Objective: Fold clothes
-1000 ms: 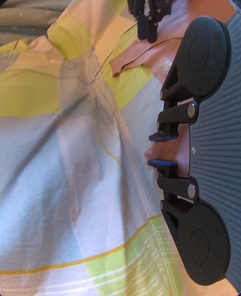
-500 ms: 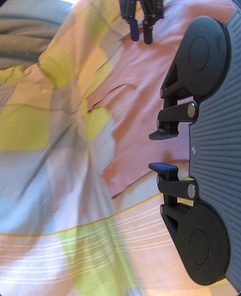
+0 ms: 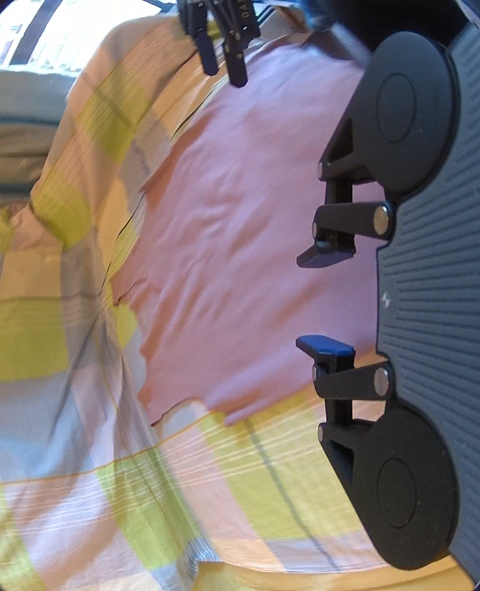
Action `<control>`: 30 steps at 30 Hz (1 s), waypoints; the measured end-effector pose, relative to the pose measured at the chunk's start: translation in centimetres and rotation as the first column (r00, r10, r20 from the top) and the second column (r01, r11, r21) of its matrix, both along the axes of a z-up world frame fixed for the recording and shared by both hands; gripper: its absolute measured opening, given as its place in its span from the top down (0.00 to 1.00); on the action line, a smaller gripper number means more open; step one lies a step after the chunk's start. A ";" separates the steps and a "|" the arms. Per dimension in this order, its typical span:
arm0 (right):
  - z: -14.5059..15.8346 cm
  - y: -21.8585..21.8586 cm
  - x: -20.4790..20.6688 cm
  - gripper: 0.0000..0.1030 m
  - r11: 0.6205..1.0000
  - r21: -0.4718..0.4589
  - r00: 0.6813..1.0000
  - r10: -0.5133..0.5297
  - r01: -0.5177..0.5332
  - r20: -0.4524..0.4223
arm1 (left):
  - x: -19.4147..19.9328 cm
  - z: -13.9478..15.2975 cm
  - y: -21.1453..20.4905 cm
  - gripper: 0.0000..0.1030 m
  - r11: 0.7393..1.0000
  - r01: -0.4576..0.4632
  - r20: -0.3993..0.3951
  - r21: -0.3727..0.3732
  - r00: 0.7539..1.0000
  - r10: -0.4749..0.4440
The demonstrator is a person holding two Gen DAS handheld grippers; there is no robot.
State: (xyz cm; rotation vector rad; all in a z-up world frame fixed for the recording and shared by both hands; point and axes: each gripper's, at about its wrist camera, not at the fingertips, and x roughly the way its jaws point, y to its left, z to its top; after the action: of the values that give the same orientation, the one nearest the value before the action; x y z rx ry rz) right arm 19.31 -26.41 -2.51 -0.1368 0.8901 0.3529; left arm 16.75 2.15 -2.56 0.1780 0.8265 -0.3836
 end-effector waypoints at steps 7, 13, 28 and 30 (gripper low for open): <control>1.4 1.4 -8.0 0.34 0.999 0.019 0.999 -0.030 0.030 -0.028 | -8.8 0.2 -3.3 0.54 0.997 0.075 0.019 0.036 0.997 -0.075; 2.1 1.0 -12.2 0.28 0.996 0.059 0.998 -0.060 0.062 -0.036 | -13.5 -0.7 -4.3 0.53 0.989 0.111 0.044 0.098 0.992 -0.116; 3.7 1.0 -16.3 0.18 0.996 0.070 0.995 -0.054 0.049 0.084 | -18.4 -1.5 -3.0 0.46 0.988 0.082 0.098 0.127 0.991 -0.095; 3.7 1.2 -16.5 0.17 0.996 0.070 0.995 -0.052 0.046 0.089 | -18.5 -1.4 -3.0 0.40 0.989 0.072 0.112 0.126 0.990 -0.086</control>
State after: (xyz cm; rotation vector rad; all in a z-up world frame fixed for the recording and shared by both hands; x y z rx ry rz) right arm 2.79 -25.21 1.23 -0.0676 0.7897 0.3282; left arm -1.80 -0.80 -3.92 0.3448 0.7289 -0.3937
